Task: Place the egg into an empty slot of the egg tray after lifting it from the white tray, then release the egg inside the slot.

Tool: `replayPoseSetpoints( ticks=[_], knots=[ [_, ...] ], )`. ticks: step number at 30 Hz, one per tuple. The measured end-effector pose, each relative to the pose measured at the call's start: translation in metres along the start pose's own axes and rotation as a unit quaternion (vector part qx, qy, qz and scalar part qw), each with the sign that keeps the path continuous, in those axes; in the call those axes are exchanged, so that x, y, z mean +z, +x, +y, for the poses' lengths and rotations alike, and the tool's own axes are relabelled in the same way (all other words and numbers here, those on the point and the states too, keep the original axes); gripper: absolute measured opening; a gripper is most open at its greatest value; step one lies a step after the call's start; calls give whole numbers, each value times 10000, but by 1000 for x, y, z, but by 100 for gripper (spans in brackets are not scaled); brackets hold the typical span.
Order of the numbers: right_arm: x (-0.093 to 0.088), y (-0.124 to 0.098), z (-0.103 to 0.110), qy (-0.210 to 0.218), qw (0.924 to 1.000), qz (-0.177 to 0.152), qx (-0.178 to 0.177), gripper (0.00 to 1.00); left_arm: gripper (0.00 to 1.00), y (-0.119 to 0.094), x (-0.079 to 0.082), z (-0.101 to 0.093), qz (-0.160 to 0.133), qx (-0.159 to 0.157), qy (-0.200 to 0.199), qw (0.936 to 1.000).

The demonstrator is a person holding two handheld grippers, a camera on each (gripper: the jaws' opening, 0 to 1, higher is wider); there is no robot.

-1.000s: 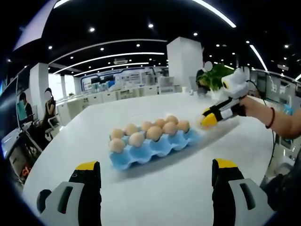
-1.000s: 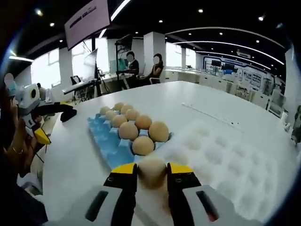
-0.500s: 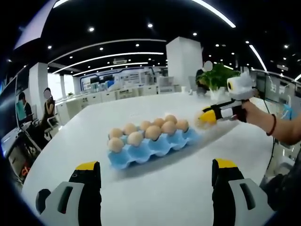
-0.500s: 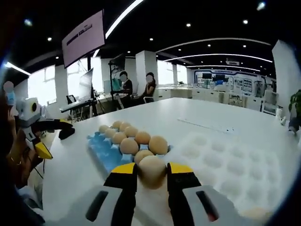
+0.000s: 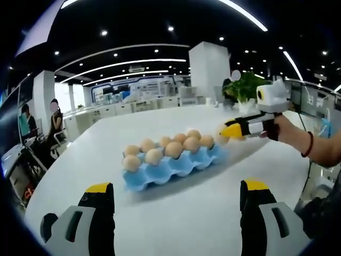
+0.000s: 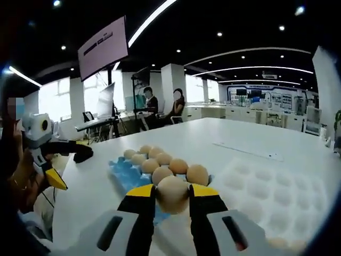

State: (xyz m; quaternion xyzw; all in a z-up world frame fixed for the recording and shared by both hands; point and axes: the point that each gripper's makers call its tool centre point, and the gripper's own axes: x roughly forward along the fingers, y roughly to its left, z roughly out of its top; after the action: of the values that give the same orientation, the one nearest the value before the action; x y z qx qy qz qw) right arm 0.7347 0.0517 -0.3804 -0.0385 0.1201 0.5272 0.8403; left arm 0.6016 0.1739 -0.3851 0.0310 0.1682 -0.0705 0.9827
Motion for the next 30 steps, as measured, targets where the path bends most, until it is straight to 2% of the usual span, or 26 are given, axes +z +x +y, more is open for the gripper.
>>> replayPoseSetpoints(
  ticks=[13, 30],
  knots=[
    [13, 23, 33, -98, 9993, -86, 354, 26, 100, -2, 3, 0, -50, 21, -28, 10000],
    [15, 56, 75, 16, 9958, -17, 918, 26, 100, -12, 5, 2, -59, -61, -173, 9998]
  ],
)
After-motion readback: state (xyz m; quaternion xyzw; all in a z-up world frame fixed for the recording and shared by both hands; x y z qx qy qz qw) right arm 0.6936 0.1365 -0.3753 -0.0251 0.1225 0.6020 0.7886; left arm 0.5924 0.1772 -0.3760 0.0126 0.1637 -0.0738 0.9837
